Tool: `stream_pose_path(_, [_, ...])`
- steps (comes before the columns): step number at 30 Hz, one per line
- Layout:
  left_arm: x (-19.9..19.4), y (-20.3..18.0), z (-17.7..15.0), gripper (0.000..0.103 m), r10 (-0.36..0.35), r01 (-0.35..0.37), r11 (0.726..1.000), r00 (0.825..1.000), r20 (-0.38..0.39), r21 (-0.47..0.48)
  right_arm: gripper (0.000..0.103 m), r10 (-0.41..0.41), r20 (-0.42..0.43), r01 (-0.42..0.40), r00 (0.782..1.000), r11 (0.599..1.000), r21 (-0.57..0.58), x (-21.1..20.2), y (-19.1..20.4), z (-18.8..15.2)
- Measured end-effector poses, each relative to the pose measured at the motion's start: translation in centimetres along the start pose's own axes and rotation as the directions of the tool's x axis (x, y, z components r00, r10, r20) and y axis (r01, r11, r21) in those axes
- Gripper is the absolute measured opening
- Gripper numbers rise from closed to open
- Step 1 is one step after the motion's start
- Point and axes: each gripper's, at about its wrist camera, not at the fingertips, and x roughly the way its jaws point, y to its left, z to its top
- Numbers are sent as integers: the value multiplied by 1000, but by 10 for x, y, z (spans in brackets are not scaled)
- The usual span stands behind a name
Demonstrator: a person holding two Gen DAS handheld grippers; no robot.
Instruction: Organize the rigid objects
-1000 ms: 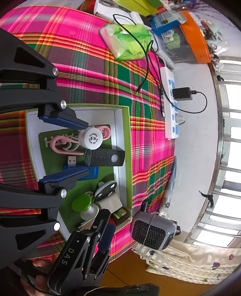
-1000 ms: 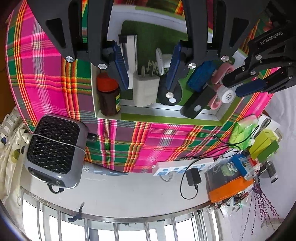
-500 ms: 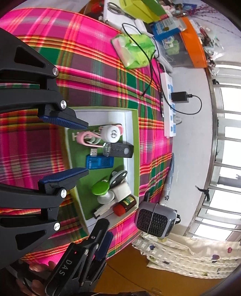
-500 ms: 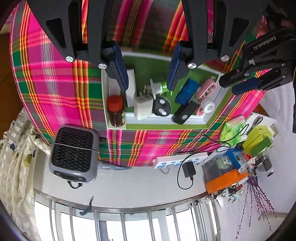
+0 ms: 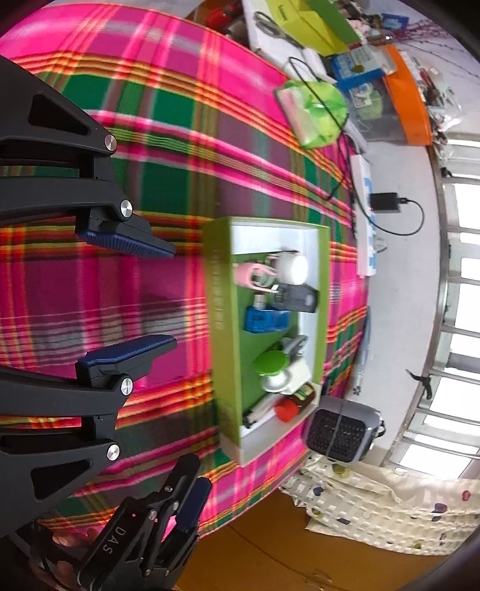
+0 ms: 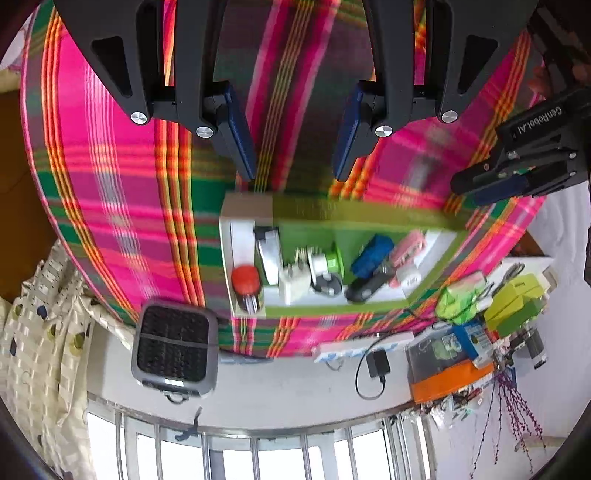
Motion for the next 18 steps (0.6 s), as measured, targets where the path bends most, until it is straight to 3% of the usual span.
stream_pose_path(5, [-2,1,-15,42,15,-14,1000,1000,-9,8,44,-8,-30,9,1000,1000,18,1,-4,-18])
stream_pose_path(18, [4,6,-27,42,32,-32,999,999,-20,0,44,-63,-55,65,997,997,49,2,-13,-29])
